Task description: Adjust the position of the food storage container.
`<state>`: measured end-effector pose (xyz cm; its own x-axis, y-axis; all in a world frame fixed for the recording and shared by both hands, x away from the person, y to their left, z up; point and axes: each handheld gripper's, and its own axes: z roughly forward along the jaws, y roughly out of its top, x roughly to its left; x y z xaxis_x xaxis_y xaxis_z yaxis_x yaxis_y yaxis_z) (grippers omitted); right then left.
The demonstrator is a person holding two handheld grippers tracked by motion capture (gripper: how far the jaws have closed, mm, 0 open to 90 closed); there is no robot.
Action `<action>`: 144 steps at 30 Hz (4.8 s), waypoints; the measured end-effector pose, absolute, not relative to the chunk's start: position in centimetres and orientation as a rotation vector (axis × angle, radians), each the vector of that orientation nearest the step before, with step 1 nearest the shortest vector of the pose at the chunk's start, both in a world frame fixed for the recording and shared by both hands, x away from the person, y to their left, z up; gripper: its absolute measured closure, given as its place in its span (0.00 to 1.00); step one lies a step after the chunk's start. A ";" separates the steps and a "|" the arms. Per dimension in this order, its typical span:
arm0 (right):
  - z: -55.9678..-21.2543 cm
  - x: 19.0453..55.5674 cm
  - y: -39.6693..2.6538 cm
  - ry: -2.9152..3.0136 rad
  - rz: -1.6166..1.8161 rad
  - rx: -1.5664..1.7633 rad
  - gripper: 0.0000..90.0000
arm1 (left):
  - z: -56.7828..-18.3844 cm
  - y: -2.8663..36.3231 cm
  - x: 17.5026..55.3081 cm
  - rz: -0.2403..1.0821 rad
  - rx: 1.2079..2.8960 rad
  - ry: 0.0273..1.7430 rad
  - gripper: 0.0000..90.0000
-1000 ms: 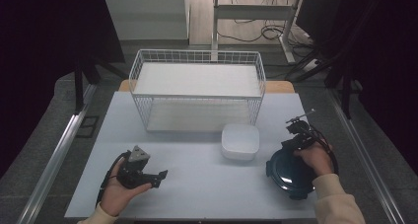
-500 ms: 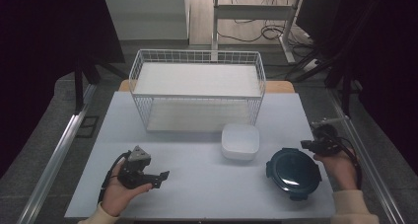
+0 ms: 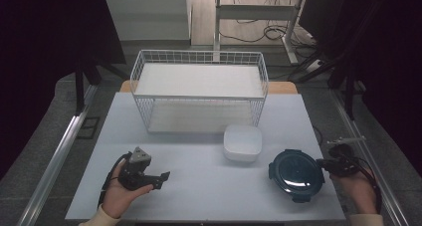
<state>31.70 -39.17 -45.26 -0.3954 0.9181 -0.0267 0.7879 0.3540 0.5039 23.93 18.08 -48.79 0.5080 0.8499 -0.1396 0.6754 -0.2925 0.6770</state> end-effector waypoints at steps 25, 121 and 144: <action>-45.7 29.1 -36.1 2.439 0.610 1.392 1.00 | -49.1 17.8 24.0 0.322 2.077 1.243 0.19; -47.4 25.9 -16.3 2.782 0.642 0.946 1.00 | -49.0 18.4 24.2 0.330 2.060 1.256 0.19; -48.0 26.8 -11.9 2.834 0.733 0.853 1.00 | -48.3 19.4 24.3 0.358 2.023 1.273 0.19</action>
